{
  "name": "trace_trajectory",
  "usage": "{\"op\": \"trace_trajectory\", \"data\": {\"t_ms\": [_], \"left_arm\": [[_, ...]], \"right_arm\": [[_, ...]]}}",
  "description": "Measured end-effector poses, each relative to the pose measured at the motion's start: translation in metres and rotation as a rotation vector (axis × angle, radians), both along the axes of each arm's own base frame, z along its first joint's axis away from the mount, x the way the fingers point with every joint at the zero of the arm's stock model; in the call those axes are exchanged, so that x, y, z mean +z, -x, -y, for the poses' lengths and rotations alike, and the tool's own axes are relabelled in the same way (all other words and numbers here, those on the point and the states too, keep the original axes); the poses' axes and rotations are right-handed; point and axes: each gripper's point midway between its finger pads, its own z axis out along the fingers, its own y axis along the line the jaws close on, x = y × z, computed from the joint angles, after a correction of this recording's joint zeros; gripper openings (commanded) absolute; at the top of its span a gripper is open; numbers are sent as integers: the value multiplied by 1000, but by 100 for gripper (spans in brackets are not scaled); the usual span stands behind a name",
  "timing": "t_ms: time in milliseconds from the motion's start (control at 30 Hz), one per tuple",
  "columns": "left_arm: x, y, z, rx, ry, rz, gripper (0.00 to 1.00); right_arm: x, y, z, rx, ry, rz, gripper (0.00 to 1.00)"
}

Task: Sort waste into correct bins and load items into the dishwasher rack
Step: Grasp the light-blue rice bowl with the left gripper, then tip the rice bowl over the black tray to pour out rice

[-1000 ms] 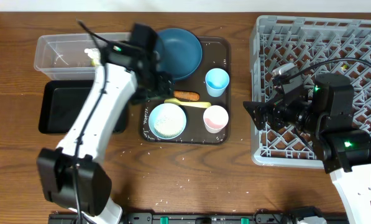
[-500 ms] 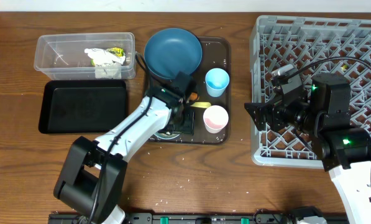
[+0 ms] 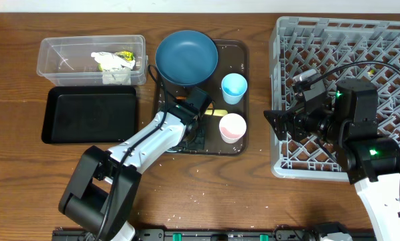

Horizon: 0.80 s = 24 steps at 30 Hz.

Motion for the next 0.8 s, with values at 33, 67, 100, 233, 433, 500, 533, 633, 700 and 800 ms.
{"op": "trace_trajectory", "data": {"t_ms": [33, 67, 100, 233, 433, 500, 533, 633, 700, 800], "left_arm": [[1, -2, -1, 0, -7, 11, 6], [1, -4, -2, -5, -15, 18, 6], [2, -3, -3, -4, -19, 17, 6], [4, 0, -6, -6, -37, 4, 6], [26, -2, -4, 3, -38, -23, 6], [40, -10, -1, 14, -11, -3, 6], [49, -15, -1, 28, 9, 11, 6], [80, -30, -12, 90, 75, 68, 6], [99, -38, -29, 150, 120, 107, 6], [120, -51, -63, 250, 189, 150, 6]], "right_arm": [[0, 0, 0, 0, 0, 0, 96], [0, 0, 0, 0, 0, 0, 95], [0, 0, 0, 0, 0, 0, 96], [0, 0, 0, 0, 0, 0, 96], [1, -1, 0, 0, -1, 5, 96], [1, -1, 0, 0, -1, 6, 96], [1, -1, 0, 0, -1, 6, 96], [1, -1, 0, 0, -1, 8, 96], [1, -1, 0, 0, -1, 8, 96], [2, -2, 0, 0, -1, 9, 95]]}}
